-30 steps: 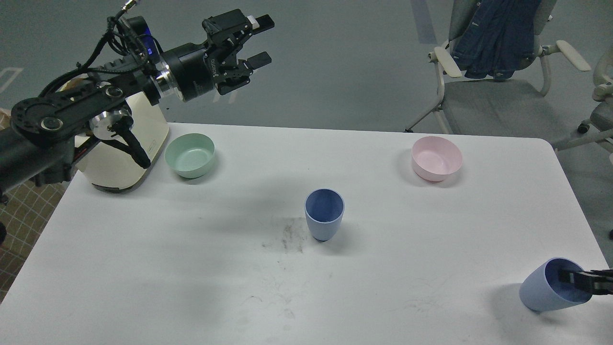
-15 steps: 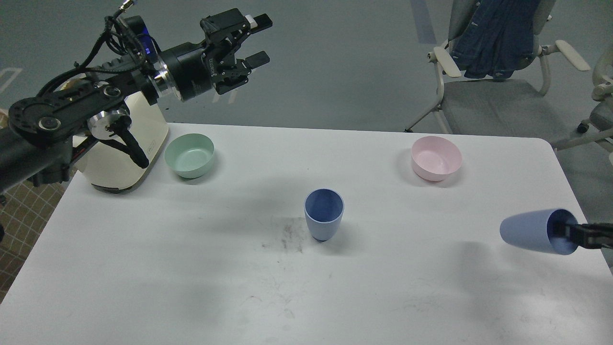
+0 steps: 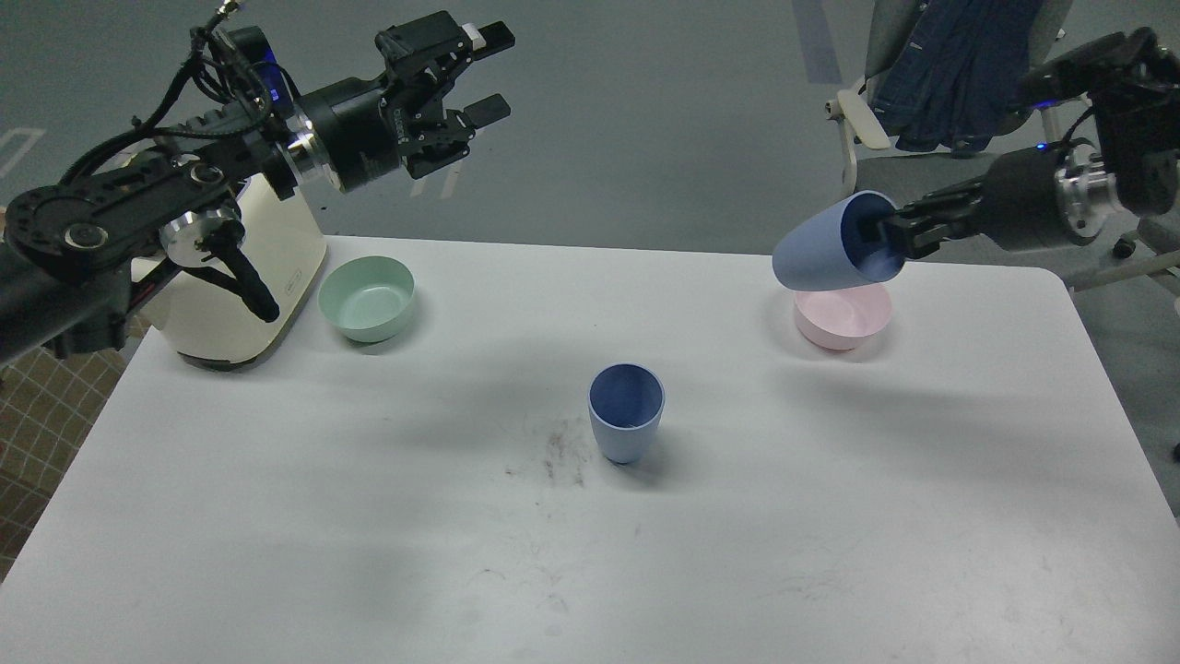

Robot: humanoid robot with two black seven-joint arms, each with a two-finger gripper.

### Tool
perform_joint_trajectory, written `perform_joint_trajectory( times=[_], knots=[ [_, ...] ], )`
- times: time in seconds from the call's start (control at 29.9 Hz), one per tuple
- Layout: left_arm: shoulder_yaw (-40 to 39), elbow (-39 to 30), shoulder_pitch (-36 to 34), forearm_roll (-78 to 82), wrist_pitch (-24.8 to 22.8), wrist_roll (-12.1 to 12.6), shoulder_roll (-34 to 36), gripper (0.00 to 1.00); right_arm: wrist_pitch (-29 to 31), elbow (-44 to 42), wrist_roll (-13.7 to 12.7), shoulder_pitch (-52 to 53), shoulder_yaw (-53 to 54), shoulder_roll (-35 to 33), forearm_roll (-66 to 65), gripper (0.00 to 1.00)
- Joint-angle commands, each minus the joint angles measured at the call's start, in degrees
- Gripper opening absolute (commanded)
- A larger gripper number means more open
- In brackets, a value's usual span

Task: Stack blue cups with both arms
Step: 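Lift the cup and move it above the centered blue cup, then lower the held cup into the centered blue cup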

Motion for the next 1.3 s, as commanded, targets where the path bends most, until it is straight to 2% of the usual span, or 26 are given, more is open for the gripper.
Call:
perform_joint_trajectory(
  times=[0.0,0.27,0.47,0.87,1.27],
  knots=[
    [0.0,0.0,-0.1,0.1,0.0,0.0,0.0,0.85,0.0,0.5,0.0,4.3,-4.2,8.6,3.3,0.0],
    [0.0,0.0,-0.2,0.0,0.0,0.0,0.0,0.85,0.3,1.8,0.0,8.4,-7.3,18.9,4.3,0.0],
    [0.0,0.0,-0.2,0.1,0.0,0.0,0.0,0.85,1.1,1.8,0.0,9.0,-8.3,22.7,4.3,0.0],
    [0.0,0.0,-0.3,-0.1,0.0,0.0,0.0,0.85,0.8,0.1,0.0,8.9,-10.7,28.5,5.4,0.0],
    [-0.1,0.0,-0.3,-0.2,0.0,0.0,0.0,0.85,0.6,-0.9,0.0,8.4,-11.9,29.8,6.3,0.0]
  ],
)
